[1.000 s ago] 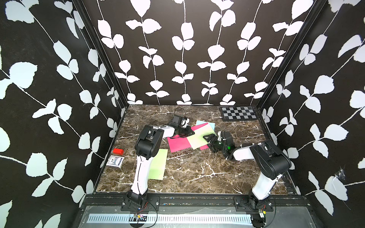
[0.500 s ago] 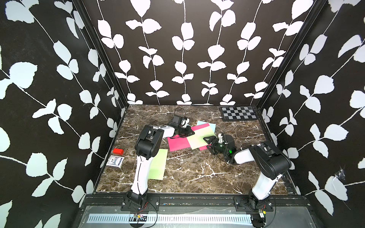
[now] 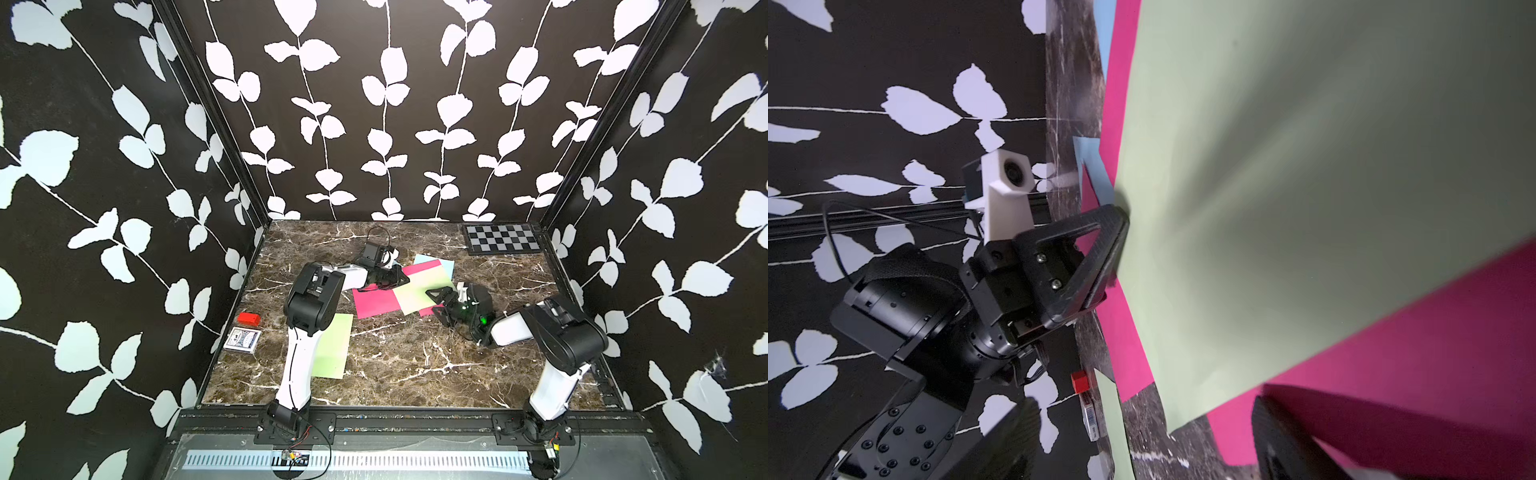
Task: Sort the scattered colored papers by color
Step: Pick up the colored paper from the center of the board.
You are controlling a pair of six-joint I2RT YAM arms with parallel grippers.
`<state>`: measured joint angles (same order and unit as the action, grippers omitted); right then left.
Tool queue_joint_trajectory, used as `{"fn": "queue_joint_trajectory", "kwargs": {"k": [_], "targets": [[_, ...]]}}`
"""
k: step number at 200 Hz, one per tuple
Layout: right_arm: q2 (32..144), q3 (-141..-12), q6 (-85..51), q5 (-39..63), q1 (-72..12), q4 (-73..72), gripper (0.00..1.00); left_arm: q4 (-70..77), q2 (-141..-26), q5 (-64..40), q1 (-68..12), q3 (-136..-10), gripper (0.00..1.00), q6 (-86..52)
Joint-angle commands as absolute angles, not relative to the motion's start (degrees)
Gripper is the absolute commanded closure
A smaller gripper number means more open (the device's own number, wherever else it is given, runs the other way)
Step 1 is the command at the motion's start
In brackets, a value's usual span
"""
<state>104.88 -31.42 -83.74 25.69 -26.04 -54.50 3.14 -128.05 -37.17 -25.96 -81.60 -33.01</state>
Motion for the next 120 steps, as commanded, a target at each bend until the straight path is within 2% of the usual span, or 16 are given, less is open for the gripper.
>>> {"fn": "queue_joint_trajectory", "kwargs": {"k": [1, 49, 120], "targets": [[107.6, -31.4, -96.3, 25.0, -26.9, -61.2, 0.2, 1.8, -128.9, -36.8, -26.3, -81.2, 0.88, -32.5], [109.9, -31.7, -97.5, 24.9, -27.1, -64.2, 0.2, 1.8, -128.9, -36.8, -26.4, -80.9, 0.88, -32.5], [105.4, -33.4, -95.3, 25.1, -27.0, -60.0, 0.21, 1.8, -129.0, -36.8, -26.4, -80.6, 0.88, -32.4]]}}
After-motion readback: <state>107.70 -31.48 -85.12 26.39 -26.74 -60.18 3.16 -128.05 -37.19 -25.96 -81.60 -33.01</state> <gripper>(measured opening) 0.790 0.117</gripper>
